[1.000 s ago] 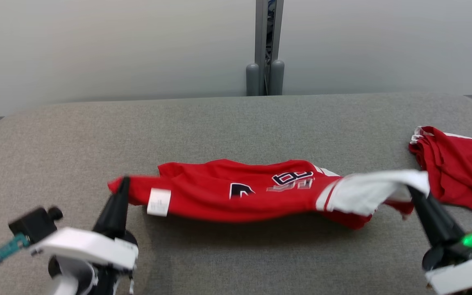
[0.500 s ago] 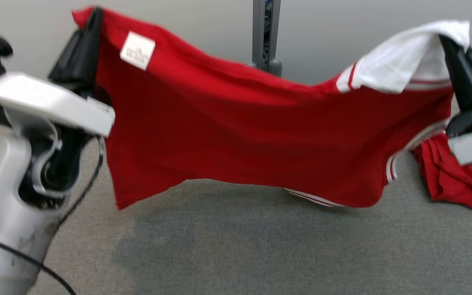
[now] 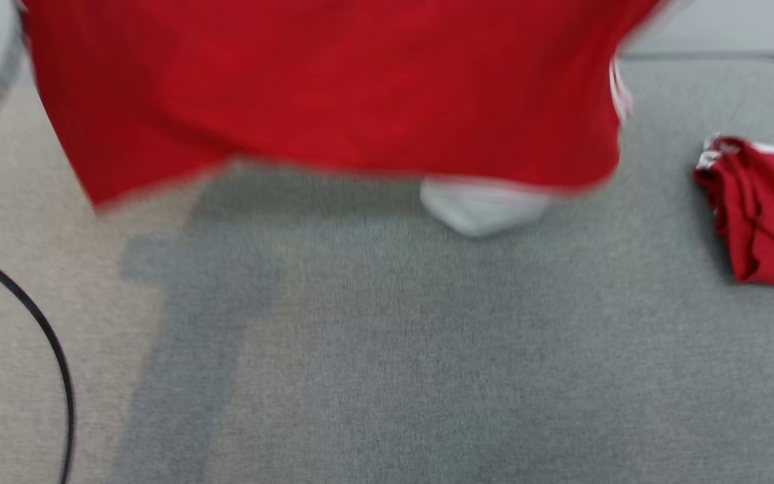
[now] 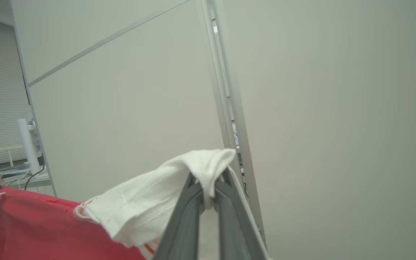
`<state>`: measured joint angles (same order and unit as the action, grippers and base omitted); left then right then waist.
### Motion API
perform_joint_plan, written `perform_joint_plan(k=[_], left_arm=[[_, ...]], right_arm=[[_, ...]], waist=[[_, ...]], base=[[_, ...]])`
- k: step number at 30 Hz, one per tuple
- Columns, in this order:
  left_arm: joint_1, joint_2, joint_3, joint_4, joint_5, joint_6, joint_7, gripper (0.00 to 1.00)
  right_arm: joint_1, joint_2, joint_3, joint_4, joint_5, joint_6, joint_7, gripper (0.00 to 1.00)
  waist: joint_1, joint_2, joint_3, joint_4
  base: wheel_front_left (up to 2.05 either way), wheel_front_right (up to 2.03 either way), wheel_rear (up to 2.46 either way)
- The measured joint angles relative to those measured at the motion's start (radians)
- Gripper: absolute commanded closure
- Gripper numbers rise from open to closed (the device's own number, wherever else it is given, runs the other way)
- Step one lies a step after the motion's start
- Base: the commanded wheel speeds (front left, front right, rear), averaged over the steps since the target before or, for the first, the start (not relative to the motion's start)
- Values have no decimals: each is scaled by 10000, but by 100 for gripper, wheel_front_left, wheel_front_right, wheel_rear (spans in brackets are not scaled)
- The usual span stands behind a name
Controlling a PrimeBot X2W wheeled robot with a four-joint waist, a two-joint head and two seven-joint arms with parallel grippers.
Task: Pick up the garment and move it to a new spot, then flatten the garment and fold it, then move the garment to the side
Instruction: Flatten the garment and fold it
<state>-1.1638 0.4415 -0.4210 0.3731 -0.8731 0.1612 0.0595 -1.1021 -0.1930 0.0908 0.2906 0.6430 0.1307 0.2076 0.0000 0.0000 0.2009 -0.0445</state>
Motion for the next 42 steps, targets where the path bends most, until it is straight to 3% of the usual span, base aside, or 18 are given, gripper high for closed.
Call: perform_joint_plan(k=[5,8,16,23,32,36,42], left_arm=[[-2347,-234,253,1361,930,63,-1793,100],[-3279,-408,125,2046,1509,-115,-2686,100],[-3515,-506,644,3212,2151,-713,-3189,100],[-1894,-589,1789,2631,2888,-1494,-3195,100],[1178,-941,2817,1469,3198,-2612,-3198,100],[3126,-1018,2763,767,3055,-2828,-3198,100],[5700,-1206,2972,-550,2815,-2882,-3198,100]], right_arm=[[-3009,382,-345,2000,-1680,4,-1710,100],[-4233,656,-690,2964,-2291,4,-2754,100],[-4666,1083,-100,4612,-2376,4,-3766,100],[-3219,1011,1463,4489,-1018,2,-4238,100],[-215,-36,3041,2949,995,2,-4368,100],[1941,-437,3195,1837,2019,0,-4190,100],[4647,-924,3177,357,2556,2,-4134,100]], waist=[[0,0,1151,-82],[1,0,1808,-126],[0,0,3247,-279],[1,0,3791,-589],[1,0,3266,-417],[1,0,2806,-201],[0,0,2224,107]], base=[[0,0,0],[0,0,0],[0,0,0],[0,0,0],[0,0,0],[0,0,0],[0,0,0]])
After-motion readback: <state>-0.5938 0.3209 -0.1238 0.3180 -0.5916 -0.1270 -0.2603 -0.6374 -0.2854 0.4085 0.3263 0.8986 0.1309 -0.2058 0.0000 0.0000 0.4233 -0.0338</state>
